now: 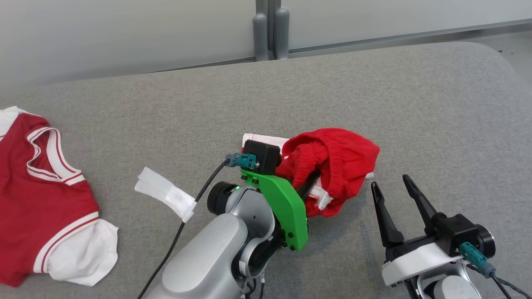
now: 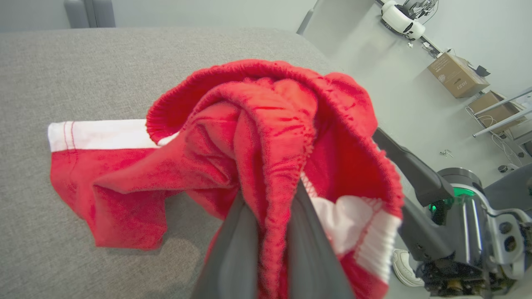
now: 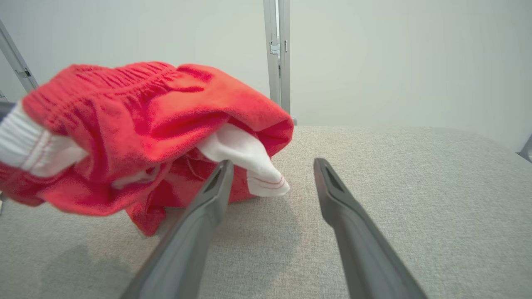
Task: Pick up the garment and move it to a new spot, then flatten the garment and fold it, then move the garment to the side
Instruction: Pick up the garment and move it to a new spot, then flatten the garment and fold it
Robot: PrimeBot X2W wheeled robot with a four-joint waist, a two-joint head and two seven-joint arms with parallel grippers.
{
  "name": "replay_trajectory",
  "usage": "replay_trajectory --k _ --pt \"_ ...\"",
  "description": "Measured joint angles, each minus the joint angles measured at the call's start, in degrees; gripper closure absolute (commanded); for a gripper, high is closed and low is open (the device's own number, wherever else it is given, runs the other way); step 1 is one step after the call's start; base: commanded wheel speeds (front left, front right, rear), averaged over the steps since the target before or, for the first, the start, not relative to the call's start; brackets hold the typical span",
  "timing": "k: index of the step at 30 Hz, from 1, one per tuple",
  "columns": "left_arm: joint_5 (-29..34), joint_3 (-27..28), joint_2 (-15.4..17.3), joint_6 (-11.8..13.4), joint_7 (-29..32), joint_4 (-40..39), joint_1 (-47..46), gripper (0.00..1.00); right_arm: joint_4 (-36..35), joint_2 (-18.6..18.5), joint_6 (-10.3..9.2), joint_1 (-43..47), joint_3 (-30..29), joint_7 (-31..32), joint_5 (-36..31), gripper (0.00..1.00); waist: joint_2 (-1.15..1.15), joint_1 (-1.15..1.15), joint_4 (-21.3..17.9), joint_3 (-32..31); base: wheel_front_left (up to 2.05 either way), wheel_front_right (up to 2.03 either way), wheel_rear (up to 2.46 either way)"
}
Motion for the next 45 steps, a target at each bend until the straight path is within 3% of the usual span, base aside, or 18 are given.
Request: replay_trajectory --k 7,9,10,11,21,31,39,45 --pt "-2.6 0.2 0.0 1.0 -2.0 11.6 1.8 1.00 0.2 0.3 0.00 0.1 0.9 0.0 0.2 0.00 0.00 0.00 -3.3 0.3 0.00 0.00 0.00" --pt "-2.7 0.8 0.0 1.4 -3.1 14.0 2.0 0.54 0.2 0.3 0.00 0.2 1.0 0.0 0.2 0.00 0.00 0.00 -3.8 0.3 0.00 0.00 0.00" --pt "-2.7 1.2 0.2 1.4 -3.8 15.1 2.0 0.18 0.2 0.3 0.00 0.3 1.0 0.0 0.2 0.00 0.00 0.00 -4.0 0.3 0.00 0.00 0.00" --pt "-2.7 1.6 0.4 1.6 -4.4 16.0 2.0 0.00 0.2 0.3 0.00 0.4 0.9 0.0 0.2 0.00 0.00 0.00 -4.2 0.4 0.00 0.00 0.00" --pt "-4.2 6.0 5.7 2.8 -10.3 16.0 7.8 0.00 -0.1 0.4 0.00 1.1 -0.2 0.0 1.0 0.00 0.00 0.00 -2.4 0.8 0.00 0.00 0.00" --pt "-2.6 7.0 12.4 5.7 -13.4 1.9 14.6 0.00 -0.4 0.4 0.00 2.1 -0.6 0.0 1.1 0.00 0.00 0.00 0.6 0.6 0.00 0.00 0.00" --pt "3.8 2.6 20.5 6.0 -11.5 -13.5 18.3 0.00 -0.4 0.4 0.00 2.3 -0.4 0.0 0.9 0.00 0.00 0.00 1.5 0.5 0.00 0.00 0.00" --pt "11.8 -3.1 27.1 4.7 -6.4 -15.6 17.2 0.00 -0.3 0.5 0.00 2.3 0.0 0.0 0.6 0.00 0.00 0.00 1.1 0.4 0.00 0.00 0.00"
